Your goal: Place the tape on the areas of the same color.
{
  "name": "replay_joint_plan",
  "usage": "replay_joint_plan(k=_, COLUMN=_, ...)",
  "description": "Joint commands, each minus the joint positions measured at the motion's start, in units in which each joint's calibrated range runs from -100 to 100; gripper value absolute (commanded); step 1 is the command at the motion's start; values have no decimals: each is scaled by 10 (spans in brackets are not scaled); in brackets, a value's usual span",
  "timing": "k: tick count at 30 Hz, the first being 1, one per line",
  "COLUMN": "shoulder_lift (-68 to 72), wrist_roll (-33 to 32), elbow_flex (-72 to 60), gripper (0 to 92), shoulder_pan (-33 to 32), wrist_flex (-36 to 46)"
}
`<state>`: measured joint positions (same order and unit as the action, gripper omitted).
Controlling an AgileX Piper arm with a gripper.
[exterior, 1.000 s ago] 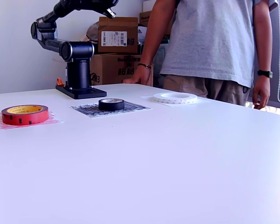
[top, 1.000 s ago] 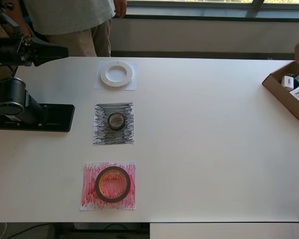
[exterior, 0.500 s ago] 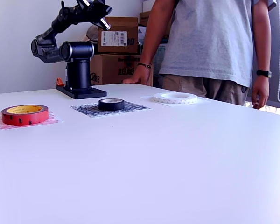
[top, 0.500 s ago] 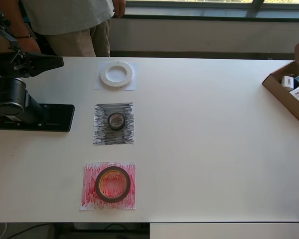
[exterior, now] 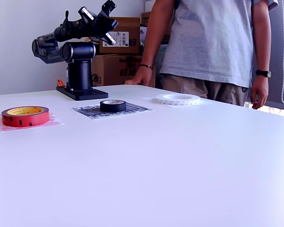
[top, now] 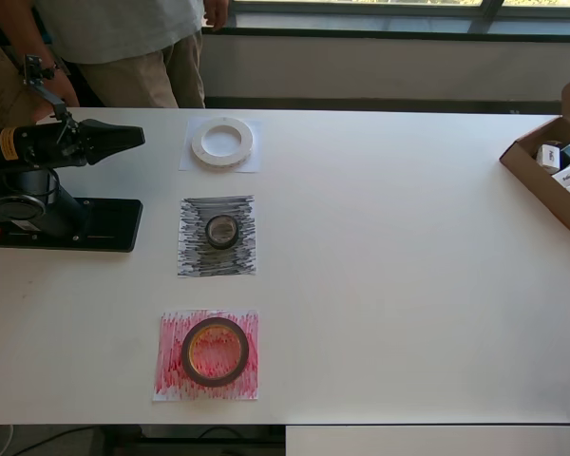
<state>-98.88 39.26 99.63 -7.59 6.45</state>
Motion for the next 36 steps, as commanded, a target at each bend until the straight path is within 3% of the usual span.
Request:
replay_joint_plan(k=1, shoulder_lift=-6, wrist_roll=-3, elbow_flex=-1, gripper=2, shoulder_pan=34, wrist_flex=7)
replay_joint_plan(k=4, shoulder_lift=-6, wrist_roll=-9, elbow_flex=-2, gripper=5, shoulder_pan=51, wrist_flex=64)
replay_joint_plan(k=36, shoulder_lift=-4, wrist_roll=-5, elbow_flex=-2, gripper=2, shoulder_pan=40, wrist_flex=59)
